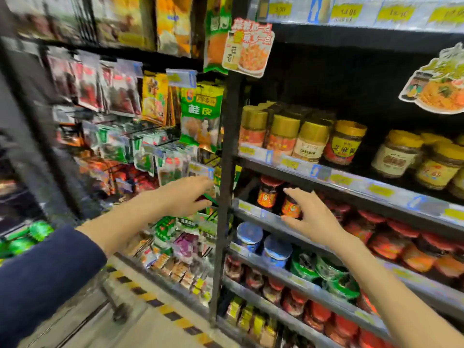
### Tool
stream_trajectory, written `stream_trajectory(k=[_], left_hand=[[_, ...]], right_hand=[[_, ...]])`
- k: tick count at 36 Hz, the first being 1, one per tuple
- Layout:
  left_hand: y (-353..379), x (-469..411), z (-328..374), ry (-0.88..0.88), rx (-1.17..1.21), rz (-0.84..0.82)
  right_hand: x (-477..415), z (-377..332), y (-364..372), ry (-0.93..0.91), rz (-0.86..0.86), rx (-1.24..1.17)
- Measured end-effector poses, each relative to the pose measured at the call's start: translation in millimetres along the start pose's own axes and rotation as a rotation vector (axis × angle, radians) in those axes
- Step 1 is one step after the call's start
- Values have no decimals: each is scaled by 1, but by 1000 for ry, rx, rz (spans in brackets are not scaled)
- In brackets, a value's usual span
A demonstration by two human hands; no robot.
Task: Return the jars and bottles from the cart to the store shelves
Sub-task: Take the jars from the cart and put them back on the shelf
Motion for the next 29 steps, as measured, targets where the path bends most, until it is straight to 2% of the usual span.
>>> stream_trajectory(k=[4,14,20,29], left_hand=[[9,53,-49,-154,15,-30],[15,195,-199,-529,-56,-65],[20,280,-289,-687,-40,-102],[18,370,-401,-844,-19,-107]], right_hand=[[-1,-49,28,-40,-141,-71],[-51,-223,91,-364,-257,-69],[-81,-340,139,-499,-335,-68],[-127,-490,203,-631,-346,-136]])
Point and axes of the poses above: each hand's wrist, its own x-axis away from the middle knuckle, its own y-axis out of the palm, z = x × y, the point moved 10 cm from there along -x, towards the middle knuckle, and after that the axes turned 7 degrees about z, right-handed, at the moved point
